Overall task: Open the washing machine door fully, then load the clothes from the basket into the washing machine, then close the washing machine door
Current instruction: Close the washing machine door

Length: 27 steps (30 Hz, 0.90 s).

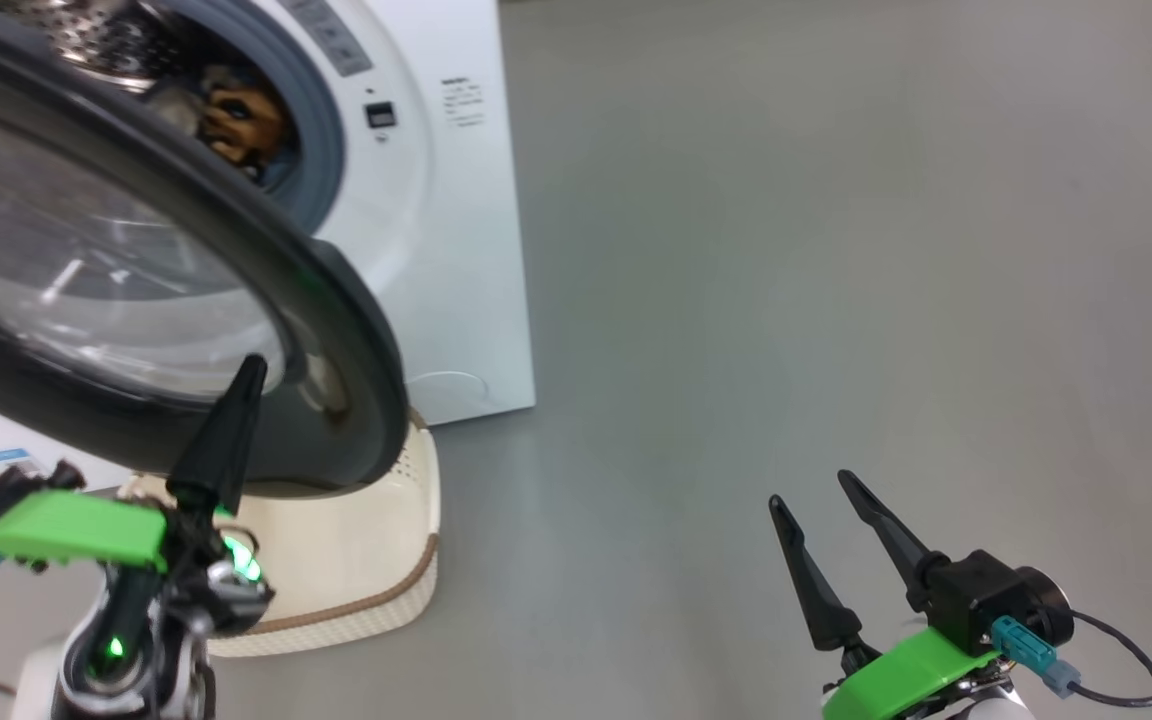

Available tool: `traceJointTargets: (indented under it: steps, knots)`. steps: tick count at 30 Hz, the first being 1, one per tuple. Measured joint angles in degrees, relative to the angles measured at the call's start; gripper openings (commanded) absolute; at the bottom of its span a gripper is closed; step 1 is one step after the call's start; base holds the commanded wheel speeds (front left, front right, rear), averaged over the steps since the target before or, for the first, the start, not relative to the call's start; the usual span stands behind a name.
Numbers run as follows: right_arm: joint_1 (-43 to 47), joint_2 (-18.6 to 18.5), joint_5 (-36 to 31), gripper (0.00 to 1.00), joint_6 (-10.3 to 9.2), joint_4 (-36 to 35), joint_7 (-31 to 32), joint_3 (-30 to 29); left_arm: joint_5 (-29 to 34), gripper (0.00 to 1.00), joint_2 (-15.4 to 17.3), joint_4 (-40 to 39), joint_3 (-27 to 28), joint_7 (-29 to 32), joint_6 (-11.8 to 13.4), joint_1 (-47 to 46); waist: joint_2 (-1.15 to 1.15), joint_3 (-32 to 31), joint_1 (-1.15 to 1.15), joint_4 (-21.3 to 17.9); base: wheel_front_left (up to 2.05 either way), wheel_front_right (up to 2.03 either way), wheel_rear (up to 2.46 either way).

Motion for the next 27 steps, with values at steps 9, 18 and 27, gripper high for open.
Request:
traceJointTargets:
  steps: [9, 18, 27]
  knots:
    - [1.8, 0.1, -0.3, 1.0, 0.0, -2.1, 0.0, -0.9, 11.3, 0.0, 2.7, -8.8, -2.6, -8.2, 0.0, 9.6, 0.0, -2.4, 0.0, 4.1, 0.0, 0.0, 0.0]
    - [2.4, 0.1, -0.3, 1.0, 0.0, -2.6, 0.0, -1.5, 25.4, 0.0, 9.9, -11.2, -12.3, -25.6, 0.0, 16.8, 0.0, -4.4, 0.0, 8.6, 0.0, 0.0, 0.0]
    - [3.7, 0.2, -0.3, 1.0, 0.0, -3.4, 0.0, -1.5, 44.5, 0.0, 13.6, -7.1, -16.0, -33.1, 0.0, 19.0, 0.0, -6.7, 0.0, 11.0, 0.0, 0.0, 0.0]
